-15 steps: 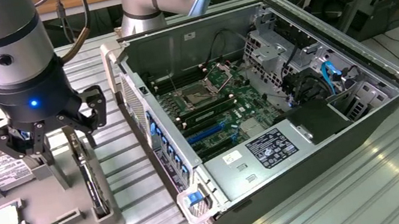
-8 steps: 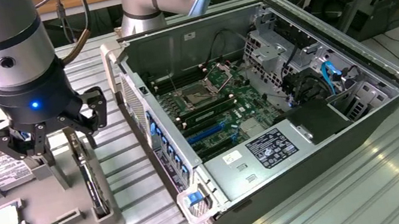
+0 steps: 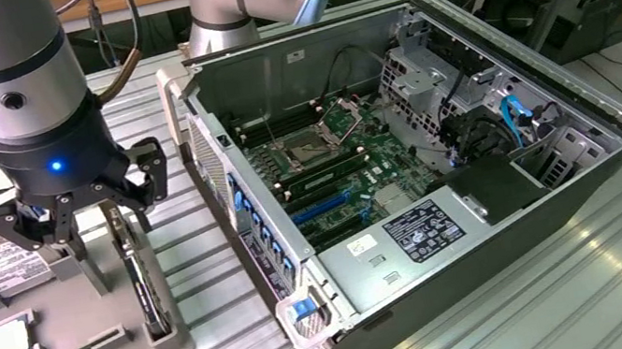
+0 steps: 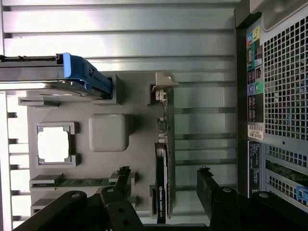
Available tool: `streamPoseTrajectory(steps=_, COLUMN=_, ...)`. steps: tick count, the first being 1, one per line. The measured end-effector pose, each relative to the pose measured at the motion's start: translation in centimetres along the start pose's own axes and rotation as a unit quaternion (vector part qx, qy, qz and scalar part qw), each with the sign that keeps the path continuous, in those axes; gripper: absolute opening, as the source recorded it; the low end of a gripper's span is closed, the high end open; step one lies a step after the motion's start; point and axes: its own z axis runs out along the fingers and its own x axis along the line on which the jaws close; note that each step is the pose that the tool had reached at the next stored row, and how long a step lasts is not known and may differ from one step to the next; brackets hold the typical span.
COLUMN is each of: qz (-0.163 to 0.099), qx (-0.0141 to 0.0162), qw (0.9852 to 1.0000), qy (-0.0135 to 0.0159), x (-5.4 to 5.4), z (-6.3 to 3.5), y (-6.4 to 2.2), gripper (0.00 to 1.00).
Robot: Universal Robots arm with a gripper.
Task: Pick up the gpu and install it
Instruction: 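Pick up the gpu and move the gpu toward the slot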
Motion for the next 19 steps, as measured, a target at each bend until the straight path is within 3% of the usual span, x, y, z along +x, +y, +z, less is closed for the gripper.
streamPoseTrajectory(steps=19, qz=0.0, qx=0.0, qw=1.0, qy=0.0, x=0.0, z=0.6, y=-0.04, gripper=0.66)
